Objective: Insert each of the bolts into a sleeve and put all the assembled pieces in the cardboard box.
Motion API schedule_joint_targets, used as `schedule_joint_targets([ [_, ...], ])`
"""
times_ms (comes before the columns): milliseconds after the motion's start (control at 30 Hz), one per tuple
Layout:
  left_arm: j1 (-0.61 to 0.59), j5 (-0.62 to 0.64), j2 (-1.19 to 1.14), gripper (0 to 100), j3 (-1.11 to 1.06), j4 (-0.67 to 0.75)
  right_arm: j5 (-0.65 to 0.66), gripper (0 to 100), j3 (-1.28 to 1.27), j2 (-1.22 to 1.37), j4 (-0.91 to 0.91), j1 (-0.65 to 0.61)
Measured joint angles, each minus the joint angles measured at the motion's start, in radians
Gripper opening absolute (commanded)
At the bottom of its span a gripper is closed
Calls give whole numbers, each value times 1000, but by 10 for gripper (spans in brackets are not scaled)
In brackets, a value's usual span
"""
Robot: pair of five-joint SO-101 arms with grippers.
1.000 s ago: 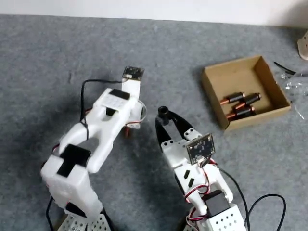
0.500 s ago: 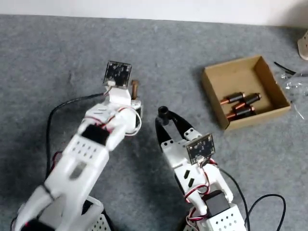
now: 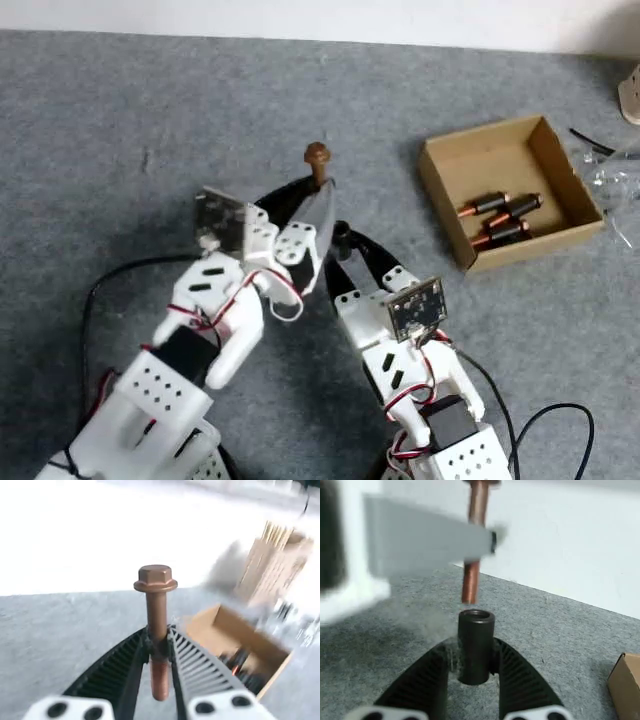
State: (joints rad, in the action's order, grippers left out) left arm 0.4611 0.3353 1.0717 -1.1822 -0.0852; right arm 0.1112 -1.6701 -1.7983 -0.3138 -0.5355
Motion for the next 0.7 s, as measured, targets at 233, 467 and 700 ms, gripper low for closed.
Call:
schedule_joint_targets([
  [233, 0, 130, 52, 5, -23, 46, 0, 5, 0, 0, 0, 0],
  [467, 14, 129, 54, 5, -68, 49, 0, 5, 0, 0, 0, 3],
  [700, 64, 130, 57, 5, -84, 51, 0, 5, 0, 0, -8, 5],
])
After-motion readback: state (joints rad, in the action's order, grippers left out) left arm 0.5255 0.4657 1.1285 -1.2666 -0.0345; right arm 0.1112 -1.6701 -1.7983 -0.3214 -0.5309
